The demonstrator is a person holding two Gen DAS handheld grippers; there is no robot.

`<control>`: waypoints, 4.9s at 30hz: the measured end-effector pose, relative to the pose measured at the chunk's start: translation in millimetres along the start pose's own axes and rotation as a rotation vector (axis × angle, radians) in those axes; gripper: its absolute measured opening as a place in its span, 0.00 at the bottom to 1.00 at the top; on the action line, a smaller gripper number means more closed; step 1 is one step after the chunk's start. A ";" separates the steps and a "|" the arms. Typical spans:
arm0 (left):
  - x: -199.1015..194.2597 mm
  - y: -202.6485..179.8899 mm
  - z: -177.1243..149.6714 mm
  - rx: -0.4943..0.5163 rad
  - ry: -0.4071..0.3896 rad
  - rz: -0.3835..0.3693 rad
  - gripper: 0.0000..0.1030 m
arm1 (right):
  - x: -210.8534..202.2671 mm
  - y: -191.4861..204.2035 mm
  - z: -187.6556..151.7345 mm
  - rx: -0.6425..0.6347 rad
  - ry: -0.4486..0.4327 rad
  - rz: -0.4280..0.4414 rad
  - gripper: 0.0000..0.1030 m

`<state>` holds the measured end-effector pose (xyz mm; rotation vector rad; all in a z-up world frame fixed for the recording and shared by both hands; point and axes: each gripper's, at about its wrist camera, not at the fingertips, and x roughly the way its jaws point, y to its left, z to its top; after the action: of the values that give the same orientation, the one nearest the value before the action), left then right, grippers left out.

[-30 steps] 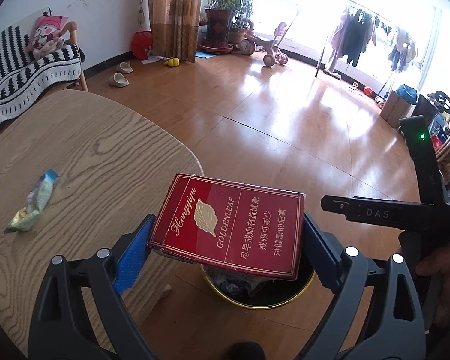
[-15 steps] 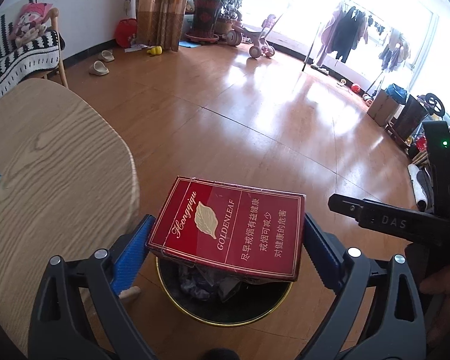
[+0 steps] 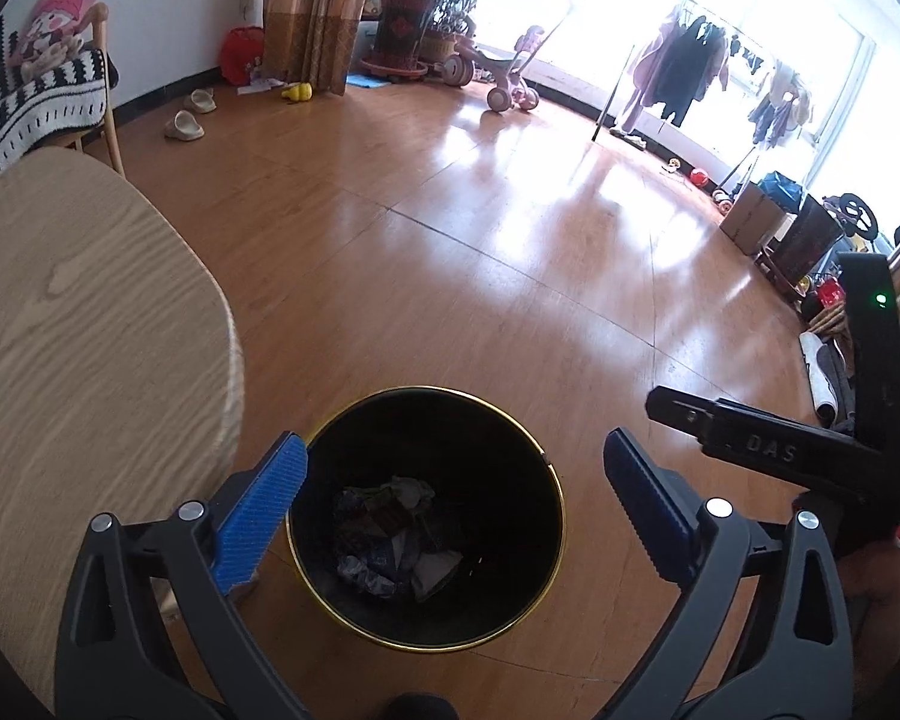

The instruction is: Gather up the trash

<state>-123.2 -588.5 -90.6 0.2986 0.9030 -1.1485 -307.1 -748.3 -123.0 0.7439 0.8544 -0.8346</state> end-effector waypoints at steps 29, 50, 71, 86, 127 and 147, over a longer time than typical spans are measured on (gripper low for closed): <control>-338.8 362.5 -128.1 -0.583 -0.223 0.643 0.93 | -46.3 431.3 -105.4 -0.507 0.054 0.362 0.83; -342.1 499.0 -199.9 -0.689 -0.108 0.739 0.93 | -12.6 478.5 -132.4 -0.599 0.090 0.303 0.83; -351.1 503.1 -199.0 -0.685 -0.143 0.766 0.75 | -3.9 467.9 -111.0 -0.505 0.092 0.316 0.83; -364.8 453.9 -173.0 -0.596 -0.196 0.750 0.76 | 15.8 443.6 -95.9 -0.503 0.117 0.230 0.78; -297.6 314.0 -90.3 -0.384 -0.203 0.565 0.76 | -38.0 318.3 -59.6 -0.491 0.014 0.337 0.68; -217.6 181.6 -40.9 -0.248 -0.170 0.315 0.76 | -57.8 206.0 -47.8 -0.359 -0.022 0.188 0.11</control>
<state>-7.7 -344.2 4.4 0.1309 0.8052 -0.7504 -170.2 -593.5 -49.7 0.4882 0.8700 -0.5028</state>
